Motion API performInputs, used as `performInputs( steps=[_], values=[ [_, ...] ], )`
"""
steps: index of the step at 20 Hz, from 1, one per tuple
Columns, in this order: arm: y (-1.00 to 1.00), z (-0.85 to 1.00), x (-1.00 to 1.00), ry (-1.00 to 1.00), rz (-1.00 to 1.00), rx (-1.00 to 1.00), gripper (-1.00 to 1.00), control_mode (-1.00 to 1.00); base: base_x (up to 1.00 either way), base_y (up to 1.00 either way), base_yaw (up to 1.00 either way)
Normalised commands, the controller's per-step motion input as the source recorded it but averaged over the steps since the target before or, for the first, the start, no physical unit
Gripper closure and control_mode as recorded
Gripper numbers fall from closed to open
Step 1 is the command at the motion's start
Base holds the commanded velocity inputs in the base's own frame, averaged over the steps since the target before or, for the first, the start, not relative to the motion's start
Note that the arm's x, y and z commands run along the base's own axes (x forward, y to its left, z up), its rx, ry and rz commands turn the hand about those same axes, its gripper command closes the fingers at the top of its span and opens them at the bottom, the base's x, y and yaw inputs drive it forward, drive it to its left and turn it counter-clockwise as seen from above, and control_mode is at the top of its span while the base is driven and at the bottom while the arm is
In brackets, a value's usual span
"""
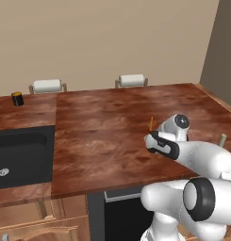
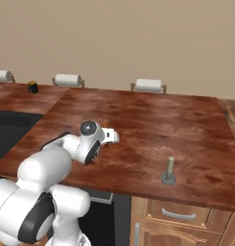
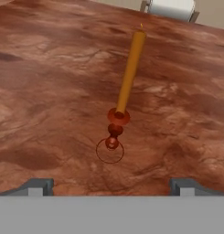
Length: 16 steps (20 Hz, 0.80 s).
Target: Pick the candle and candle from the dining table and place them in the open cabinet. Close the cabinet after placing the objects.
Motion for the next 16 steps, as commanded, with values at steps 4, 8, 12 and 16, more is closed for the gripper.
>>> performInputs(
  steps=[4, 8, 12, 16],
  values=[
    [0.00, 0.00, 0.00, 0.00, 0.00, 0.00, -1.00, -1.00, 0.00, 0.00, 0.00],
    [-0.02, 0.00, 0.06, 0.00, 0.00, 0.00, -1.00, -1.00, 0.00, 0.00, 0.00],
    [0.00, 0.00, 0.33, 0.00, 0.00, 0.00, -1.00, -1.00, 0.00, 0.00, 0.00],
    [0.02, 0.00, 0.46, 0.02, 0.00, 0.00, -1.00, -1.00, 0.00, 0.00, 0.00]
  ],
)
